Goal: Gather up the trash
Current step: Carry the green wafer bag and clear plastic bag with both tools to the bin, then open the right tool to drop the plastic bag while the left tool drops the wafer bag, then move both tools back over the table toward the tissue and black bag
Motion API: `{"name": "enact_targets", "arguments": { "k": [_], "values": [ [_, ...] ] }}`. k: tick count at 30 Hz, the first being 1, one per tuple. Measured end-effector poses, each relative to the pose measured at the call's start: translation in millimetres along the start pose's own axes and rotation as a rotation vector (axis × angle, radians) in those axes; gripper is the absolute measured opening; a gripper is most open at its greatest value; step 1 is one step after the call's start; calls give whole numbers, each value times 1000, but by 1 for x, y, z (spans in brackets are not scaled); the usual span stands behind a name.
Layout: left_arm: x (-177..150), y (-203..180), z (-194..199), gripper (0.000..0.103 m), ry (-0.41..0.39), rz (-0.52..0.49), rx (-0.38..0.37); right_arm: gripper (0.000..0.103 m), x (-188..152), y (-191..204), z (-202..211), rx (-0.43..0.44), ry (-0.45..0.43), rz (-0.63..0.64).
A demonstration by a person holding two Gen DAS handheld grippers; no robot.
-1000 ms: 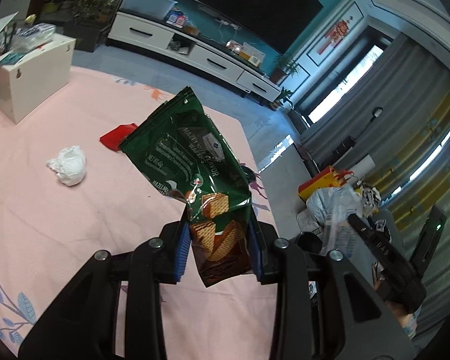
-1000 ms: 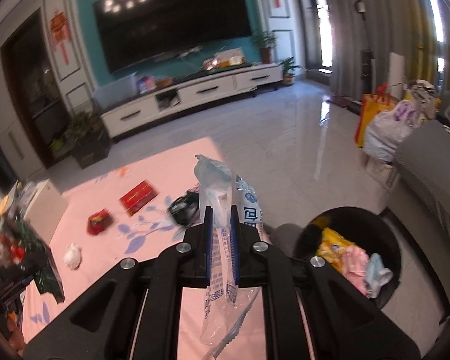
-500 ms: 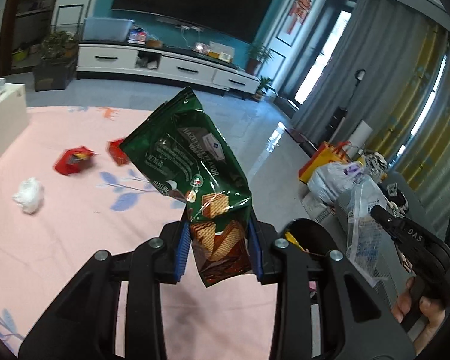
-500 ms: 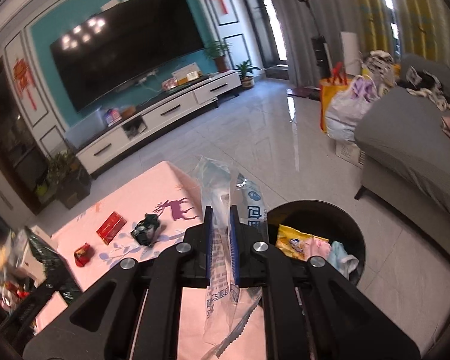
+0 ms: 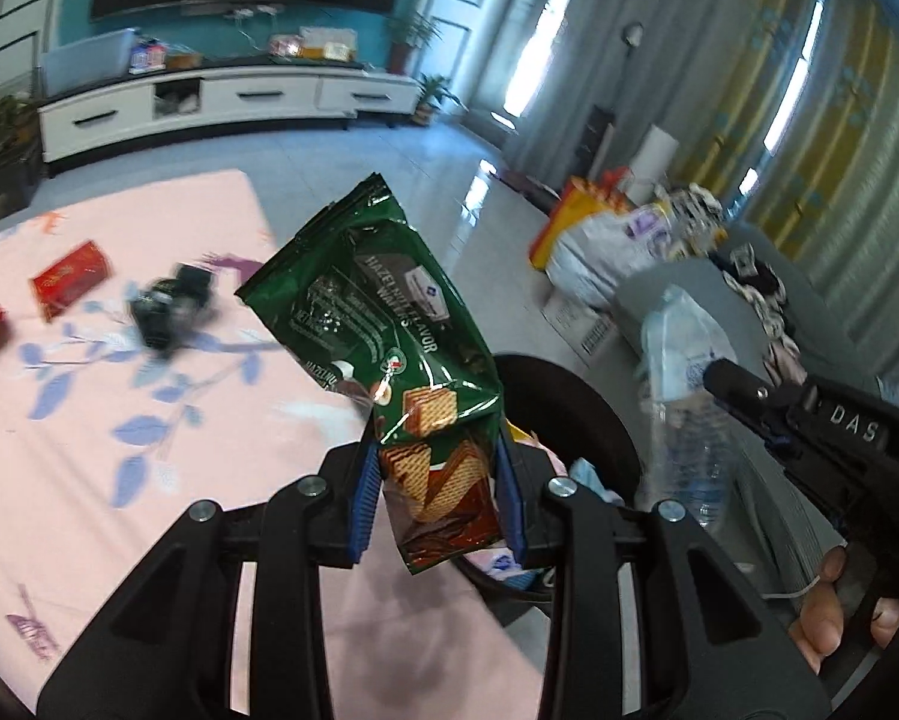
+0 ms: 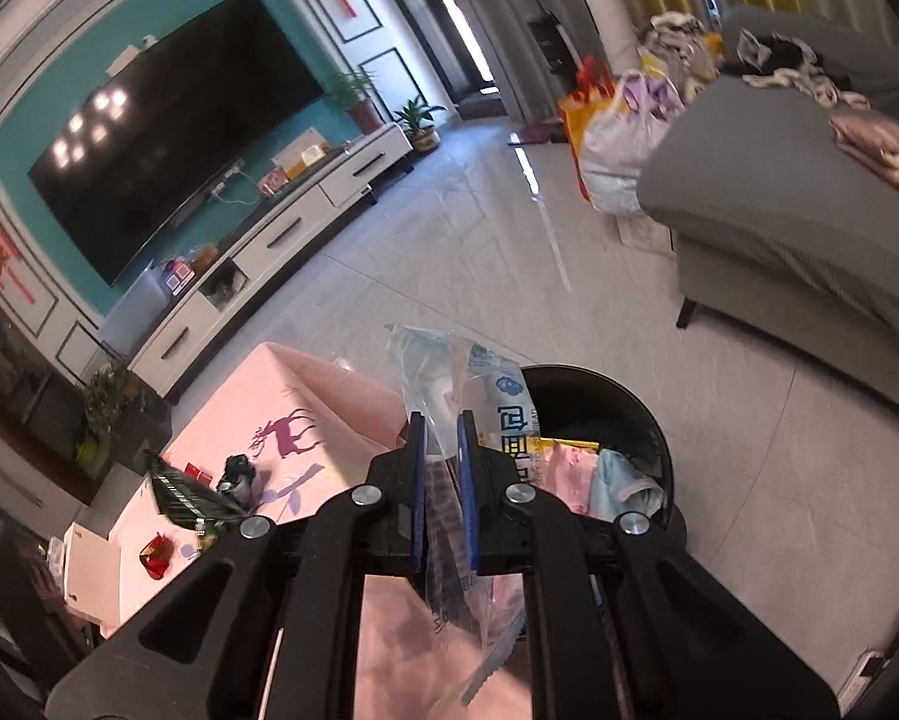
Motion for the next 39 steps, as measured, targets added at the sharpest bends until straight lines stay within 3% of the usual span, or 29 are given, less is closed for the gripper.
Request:
{"name": "enact_targets", "arguments": {
  "k": [10, 18, 21, 22, 26, 28, 30, 35, 39],
  "values": [
    [-20, -34, -68, 34, 149, -30, -45, 11, 1, -33, -29, -6, 88, -86],
    [-33, -46, -98, 35, 213, -50, -54, 11, -1, -51, -41, -54, 127, -124],
    [-36, -49, -105, 39, 242, -50, -79, 12, 0, -52, -38, -63, 117, -136],
    [-38, -50, -106, 47, 247, -54, -83, 13, 0, -51, -37, -70, 115, -137],
    [-37, -49, -101, 80, 221, -63, -102, 28, 2, -50, -35, -80, 106, -144],
    [-35, -44, -94, 88, 198, -54, -103, 38, 3, -49, -33, -75, 98, -149],
    [-31, -39, -88, 91, 184, -45, -106, 53, 3, -46, -31, -81, 84, -147],
    [-20, -8, -55, 98, 119, 12, -90, 67, 5, -30, -25, -80, 60, -110],
    [-12, 37, -21, 100, 62, 68, -17, 71, 5, -5, -20, -86, 43, -32]
  ]
}}
Point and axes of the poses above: each gripper's, at about its wrist camera, not at the fingertips, and z roughly against the way its jaws point, y to its left, x to its top, the point moved 2 cm from there along -z, roughly the way its jaws point, and after that the axes turned 3 degrees about -y, right-handed, at the moved point
